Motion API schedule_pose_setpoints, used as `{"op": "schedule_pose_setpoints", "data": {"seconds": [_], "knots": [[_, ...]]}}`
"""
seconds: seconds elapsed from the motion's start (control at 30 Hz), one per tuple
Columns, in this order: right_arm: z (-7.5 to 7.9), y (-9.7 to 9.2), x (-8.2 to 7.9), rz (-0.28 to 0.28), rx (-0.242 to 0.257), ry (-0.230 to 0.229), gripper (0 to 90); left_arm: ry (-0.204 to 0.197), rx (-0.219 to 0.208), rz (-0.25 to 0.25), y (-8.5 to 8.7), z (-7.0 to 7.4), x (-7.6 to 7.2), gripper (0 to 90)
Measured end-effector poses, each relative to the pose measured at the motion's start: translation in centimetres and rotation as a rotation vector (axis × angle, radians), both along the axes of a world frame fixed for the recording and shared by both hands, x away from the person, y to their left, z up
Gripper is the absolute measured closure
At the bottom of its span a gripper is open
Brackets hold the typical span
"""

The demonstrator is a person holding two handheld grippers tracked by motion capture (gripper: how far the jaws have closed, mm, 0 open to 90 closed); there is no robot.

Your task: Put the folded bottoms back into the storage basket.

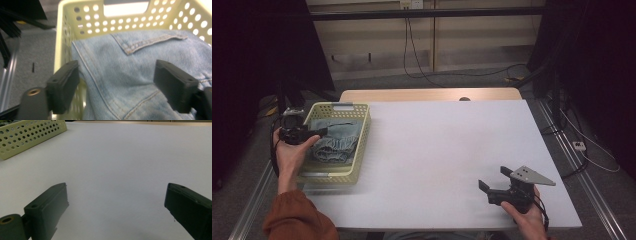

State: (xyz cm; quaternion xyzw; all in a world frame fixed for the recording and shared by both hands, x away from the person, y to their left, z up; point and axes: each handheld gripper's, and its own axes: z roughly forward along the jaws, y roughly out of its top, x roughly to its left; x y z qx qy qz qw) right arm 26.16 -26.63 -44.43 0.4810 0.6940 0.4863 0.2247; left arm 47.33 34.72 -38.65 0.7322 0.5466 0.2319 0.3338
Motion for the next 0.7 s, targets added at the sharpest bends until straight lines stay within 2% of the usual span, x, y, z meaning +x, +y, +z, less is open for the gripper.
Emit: {"op": "schedule_pose_setpoints", "data": {"seconds": [0.13,0.27,0.33,0.4,0.5,0.57,0.7], "knots": [[0.0,0.0,0.0,0.001,0.001,0.001,5.1,-0.053,-0.022,0.052,0.4,0.5,-0.3,9.6],[-0.1,-0.2,0.0,0.001,0.0,0.002,5.1,-0.104,-0.049,0.038,0.7,1.0,-0.7,6.3],[-0.1,-0.3,0.0,-0.003,0.005,0.003,5.1,-0.11,-0.056,0.014,0.8,1.3,-1.0,6.0],[-0.1,-0.3,0.0,-0.002,0.006,0.002,5.1,-0.122,-0.087,-0.009,0.8,1.6,-1.2,5.9],[-0.1,-0.3,0.0,-0.002,0.007,0.001,5.1,-0.144,-0.061,0.012,0.7,2.0,-1.4,5.9],[-0.1,-0.3,0.0,-0.002,0.009,0.001,5.1,-0.164,-0.053,-0.006,0.6,2.0,-1.5,6.4],[0.0,-0.3,0.0,-0.003,0.012,0.002,5.1,-0.201,-0.074,-0.021,0.3,2.1,-1.8,10.3]]}}
